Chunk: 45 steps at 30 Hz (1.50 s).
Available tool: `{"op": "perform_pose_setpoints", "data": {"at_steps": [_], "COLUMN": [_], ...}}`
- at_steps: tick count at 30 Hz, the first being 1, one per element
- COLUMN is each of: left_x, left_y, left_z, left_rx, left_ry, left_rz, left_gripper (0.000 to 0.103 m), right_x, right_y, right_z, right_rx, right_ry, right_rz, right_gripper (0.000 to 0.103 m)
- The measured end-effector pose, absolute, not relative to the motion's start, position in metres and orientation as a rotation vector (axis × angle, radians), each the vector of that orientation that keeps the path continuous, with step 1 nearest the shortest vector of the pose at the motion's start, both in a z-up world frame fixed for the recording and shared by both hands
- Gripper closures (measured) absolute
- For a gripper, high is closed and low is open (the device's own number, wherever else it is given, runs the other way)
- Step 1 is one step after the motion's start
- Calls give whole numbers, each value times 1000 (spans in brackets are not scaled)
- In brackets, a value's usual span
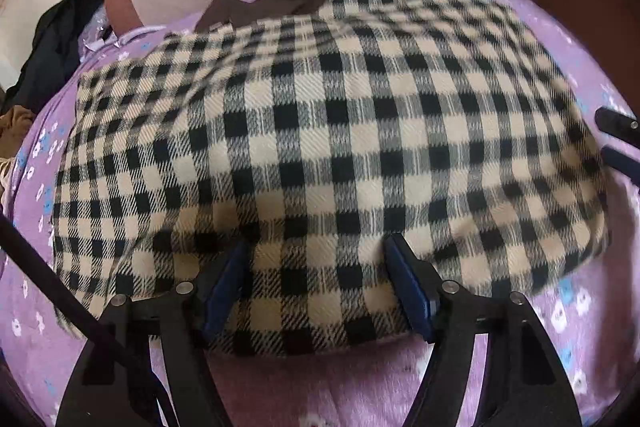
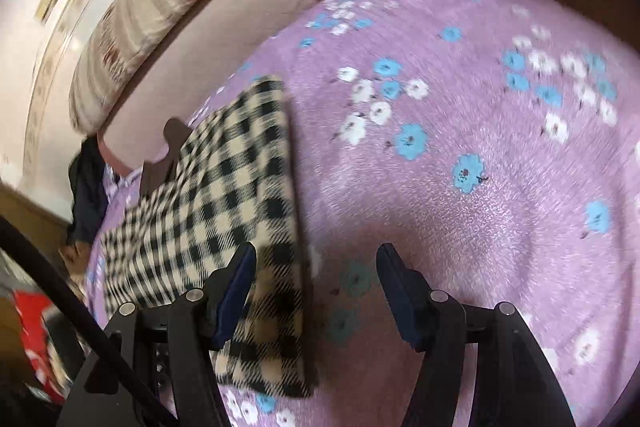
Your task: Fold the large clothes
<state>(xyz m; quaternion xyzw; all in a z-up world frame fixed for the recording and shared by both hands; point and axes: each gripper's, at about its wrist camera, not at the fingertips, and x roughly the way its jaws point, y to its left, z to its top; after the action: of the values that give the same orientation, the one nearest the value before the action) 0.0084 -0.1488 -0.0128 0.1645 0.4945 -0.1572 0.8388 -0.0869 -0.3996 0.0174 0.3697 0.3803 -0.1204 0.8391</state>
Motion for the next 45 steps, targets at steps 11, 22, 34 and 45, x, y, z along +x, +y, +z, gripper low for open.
{"op": "perform_pose_setpoints", "data": {"at_steps": [11, 22, 34, 45], "left_x": [6, -1, 16, 61], "left_y": [-150, -150, -56, 119], "left_z": [-18, -18, 34, 50], "left_rx": [349, 348, 161, -106], "left_ry": [1003, 968, 1015, 962], "left_rz": [-326, -309, -345, -120], "left_gripper": [33, 33, 54, 54], "right_x": [-30, -10, -2, 72], "right_y": [-392, -357, -313, -177], "right_z": [-7, -6, 57, 85], "right_rx": [910, 875, 733, 544], "right_ry": [776, 807, 795, 897], "right_rz": [-31, -8, -34, 101], "right_gripper": [34, 84, 88, 93]}}
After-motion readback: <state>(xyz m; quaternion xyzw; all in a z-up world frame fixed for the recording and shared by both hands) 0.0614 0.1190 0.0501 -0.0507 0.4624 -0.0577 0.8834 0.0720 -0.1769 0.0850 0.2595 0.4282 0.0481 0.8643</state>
